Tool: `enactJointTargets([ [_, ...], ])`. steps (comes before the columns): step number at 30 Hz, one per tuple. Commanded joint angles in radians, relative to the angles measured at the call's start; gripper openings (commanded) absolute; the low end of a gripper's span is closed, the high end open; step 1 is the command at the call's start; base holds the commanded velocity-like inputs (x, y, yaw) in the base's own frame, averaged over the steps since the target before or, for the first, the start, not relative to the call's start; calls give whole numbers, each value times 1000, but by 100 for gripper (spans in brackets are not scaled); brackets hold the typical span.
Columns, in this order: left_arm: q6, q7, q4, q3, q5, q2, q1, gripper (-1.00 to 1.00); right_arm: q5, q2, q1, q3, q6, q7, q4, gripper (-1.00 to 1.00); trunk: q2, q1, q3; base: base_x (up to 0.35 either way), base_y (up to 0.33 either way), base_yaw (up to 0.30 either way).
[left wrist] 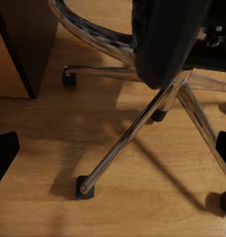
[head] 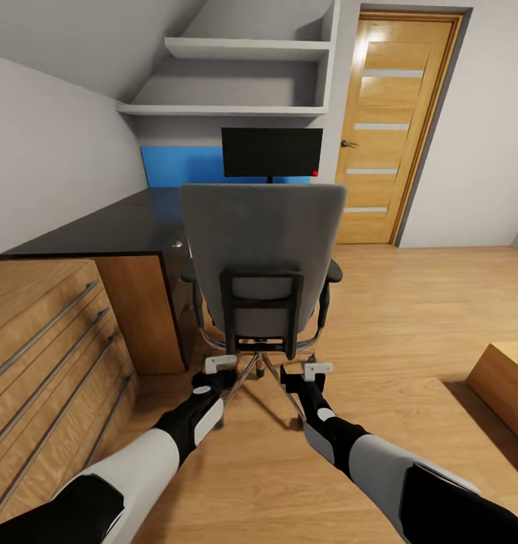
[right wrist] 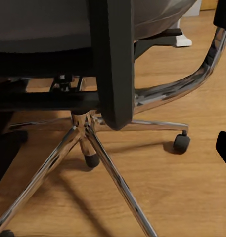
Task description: In the bedroom, organize the workspace by keeping the computer under the desk, ensuring the monitor is on the desk, placing the keyboard on the desk next to the monitor, placing the mouse on the desk next to the keyboard, moving the folder from the swivel chair onto the desk next to the mouse, stacking the notebook on top of the folder with the pen on top of the notebook, and positioning the swivel chair next to the desk.
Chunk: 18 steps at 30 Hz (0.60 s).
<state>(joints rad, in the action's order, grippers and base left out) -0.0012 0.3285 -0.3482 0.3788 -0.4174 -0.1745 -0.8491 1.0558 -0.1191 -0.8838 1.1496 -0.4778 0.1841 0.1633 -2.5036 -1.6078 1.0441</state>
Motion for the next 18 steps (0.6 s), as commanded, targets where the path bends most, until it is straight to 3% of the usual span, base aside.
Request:
enactJointTargets([
  [1,36,8,-27,5,-11,0,-1,100,-4,0,0,9,-2,8,1,100,0,0,1,1,0,0],
  [3,92,8,-50,3,-21,0,-1,100,-9,1,1,8,-2,8,1,100,0,0,1,0,0,0],
  [7,126,5,-52,3,-26,0,-1,100,-13,1,1,8,-3,8,1,100,0,0,1,0,0,0],
  [11,82,0,-47,3,-27,0,-1,100,-15,1,2,8,-2,8,1,100,0,0,1,0,0,0],
  [12,35,-2,-32,3,-27,0,-1,100,-15,1,2,9,-3,8,1,100,0,0,1,0,0,0],
  [18,-4,-3,5,5,-23,0,-1,100,-16,1,2,9,-3,9,1,100,0,0,1,0,0,0],
])
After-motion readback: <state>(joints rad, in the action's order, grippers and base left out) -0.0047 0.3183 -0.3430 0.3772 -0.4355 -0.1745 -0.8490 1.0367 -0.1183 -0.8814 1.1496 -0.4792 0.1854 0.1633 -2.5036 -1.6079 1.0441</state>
